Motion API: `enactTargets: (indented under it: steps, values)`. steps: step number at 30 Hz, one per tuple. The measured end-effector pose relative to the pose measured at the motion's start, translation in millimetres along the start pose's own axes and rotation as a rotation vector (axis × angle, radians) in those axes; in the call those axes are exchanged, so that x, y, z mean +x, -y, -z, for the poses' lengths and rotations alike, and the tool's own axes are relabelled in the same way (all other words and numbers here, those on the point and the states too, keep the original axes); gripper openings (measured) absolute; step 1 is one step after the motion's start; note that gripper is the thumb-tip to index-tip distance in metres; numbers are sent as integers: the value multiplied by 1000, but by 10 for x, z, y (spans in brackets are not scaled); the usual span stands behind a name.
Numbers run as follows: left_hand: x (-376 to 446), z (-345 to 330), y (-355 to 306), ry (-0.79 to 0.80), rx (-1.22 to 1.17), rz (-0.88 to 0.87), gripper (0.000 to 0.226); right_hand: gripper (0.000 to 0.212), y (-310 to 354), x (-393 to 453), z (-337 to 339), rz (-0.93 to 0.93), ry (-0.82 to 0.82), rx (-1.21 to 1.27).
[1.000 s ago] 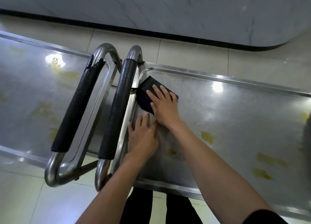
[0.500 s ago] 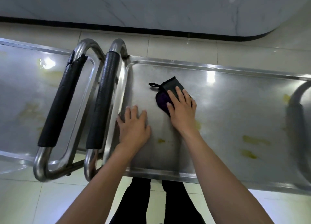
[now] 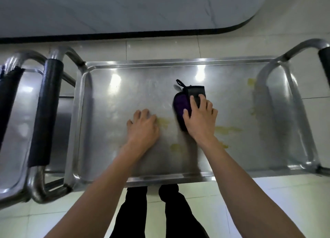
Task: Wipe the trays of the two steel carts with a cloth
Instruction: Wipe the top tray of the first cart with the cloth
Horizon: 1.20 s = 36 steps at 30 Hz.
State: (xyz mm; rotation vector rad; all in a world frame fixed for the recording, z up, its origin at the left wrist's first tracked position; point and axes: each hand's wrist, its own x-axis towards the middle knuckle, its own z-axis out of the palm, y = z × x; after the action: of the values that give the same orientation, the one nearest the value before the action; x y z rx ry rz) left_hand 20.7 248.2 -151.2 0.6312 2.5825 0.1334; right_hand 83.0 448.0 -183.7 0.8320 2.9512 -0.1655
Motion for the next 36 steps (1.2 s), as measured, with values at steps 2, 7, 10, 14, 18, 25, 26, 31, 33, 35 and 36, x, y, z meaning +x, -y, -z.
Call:
enactTargets:
  steps: [2, 7, 10, 14, 18, 25, 26, 31, 33, 35, 36]
  values:
    - [-19, -9, 13, -7, -6, 5, 41, 60, -65, 33, -33, 149, -32, -10]
    - [-68, 1, 120, -66, 14, 5, 42, 56, -102, 39, -150, 268, -11, 58]
    - [-182, -10, 301, -171, -42, 103, 40, 55, -14, 10, -175, 237, -3, 77]
    - [-338, -22, 631, -193, -56, 195, 40, 58, 214, -68, -207, 208, 11, 132]
    - [-480, -23, 935, -169, -53, 202, 39, 61, 569, -218, -254, 248, 32, 148]
    - [-761, -16, 1347, -173, -41, 240, 33, 56, 1305, -474, -401, 335, 66, 166]
    - [-801, -45, 1389, -163, -37, 244, 35, 56, 1412, -510, -420, 358, 68, 159]
    - [-923, -180, 1540, -109, -39, 217, 45, 54, 1985, -607, -488, 478, 87, 145]
    - [-958, -193, 1563, -91, -6, 216, 50, 53, 2216, -589, -497, 519, 107, 148]
    - [-991, -217, 1599, -73, 7, 208, 55, 53, 2417, -553, -488, 567, 136, 153]
    - [-1005, -223, 1625, -70, -3, 206, 59, 53, 2498, -529, -481, 593, 149, 153]
